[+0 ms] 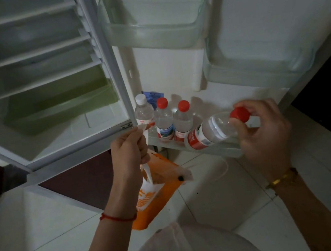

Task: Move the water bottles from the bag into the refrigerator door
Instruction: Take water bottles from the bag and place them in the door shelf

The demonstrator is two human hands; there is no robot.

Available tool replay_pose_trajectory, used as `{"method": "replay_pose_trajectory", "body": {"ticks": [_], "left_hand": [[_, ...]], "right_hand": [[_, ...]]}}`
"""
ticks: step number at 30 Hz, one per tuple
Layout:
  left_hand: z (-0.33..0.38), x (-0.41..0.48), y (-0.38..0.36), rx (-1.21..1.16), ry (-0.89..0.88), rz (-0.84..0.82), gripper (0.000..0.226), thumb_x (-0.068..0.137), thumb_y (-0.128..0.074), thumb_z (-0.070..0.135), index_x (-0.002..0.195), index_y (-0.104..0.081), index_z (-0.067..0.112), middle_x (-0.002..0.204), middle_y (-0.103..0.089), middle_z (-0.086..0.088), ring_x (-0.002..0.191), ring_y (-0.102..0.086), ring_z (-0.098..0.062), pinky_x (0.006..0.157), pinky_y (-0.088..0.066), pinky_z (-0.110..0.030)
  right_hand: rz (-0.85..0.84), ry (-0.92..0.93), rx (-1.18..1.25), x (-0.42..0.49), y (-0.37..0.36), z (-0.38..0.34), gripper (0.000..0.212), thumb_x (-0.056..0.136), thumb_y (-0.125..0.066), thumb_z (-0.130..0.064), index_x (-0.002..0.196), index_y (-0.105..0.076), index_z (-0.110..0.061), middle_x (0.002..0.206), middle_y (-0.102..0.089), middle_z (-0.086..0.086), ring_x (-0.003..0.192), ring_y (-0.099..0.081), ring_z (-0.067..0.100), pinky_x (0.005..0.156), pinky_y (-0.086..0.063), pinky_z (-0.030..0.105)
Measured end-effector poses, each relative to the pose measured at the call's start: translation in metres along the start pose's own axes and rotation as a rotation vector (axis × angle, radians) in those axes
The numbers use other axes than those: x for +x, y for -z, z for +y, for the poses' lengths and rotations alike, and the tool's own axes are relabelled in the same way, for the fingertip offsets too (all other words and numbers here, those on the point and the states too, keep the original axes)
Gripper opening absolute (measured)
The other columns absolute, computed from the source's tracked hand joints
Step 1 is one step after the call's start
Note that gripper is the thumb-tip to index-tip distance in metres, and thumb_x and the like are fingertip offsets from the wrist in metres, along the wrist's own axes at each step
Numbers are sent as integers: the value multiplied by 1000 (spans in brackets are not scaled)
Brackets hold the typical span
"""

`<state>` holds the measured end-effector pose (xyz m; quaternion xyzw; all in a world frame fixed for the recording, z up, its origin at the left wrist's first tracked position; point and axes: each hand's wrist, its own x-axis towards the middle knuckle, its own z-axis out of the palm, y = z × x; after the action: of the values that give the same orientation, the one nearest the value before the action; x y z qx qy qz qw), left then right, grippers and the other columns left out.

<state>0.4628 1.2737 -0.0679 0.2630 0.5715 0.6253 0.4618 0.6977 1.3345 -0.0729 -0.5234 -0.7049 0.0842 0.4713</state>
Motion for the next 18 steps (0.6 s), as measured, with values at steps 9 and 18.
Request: {"method": "replay_pose_trajectory", "body": {"ticks": [9,18], "left_hand": [[4,-2,3,6,7,-20,62,99,-41,4,41,-52,22,45,-28,6,39,-20,-7,38,-17,-18],[11,-8,-15,26,11,-64,64,101,-39,6,45,-65,23,52,-23,1,43,-18,-8,44,-13,-24]], "right_hand": [[-102,-22,-121,13,-33,12,29,77,-73,-11,104,-63,-16,107,-53,7,87,-61,26,67,-58,45],[-202,-36,-292,22,-75,28,28,82,-67,-15,109,-61,-14,117,-53,8,88,-61,31,66,-37,27]]}}
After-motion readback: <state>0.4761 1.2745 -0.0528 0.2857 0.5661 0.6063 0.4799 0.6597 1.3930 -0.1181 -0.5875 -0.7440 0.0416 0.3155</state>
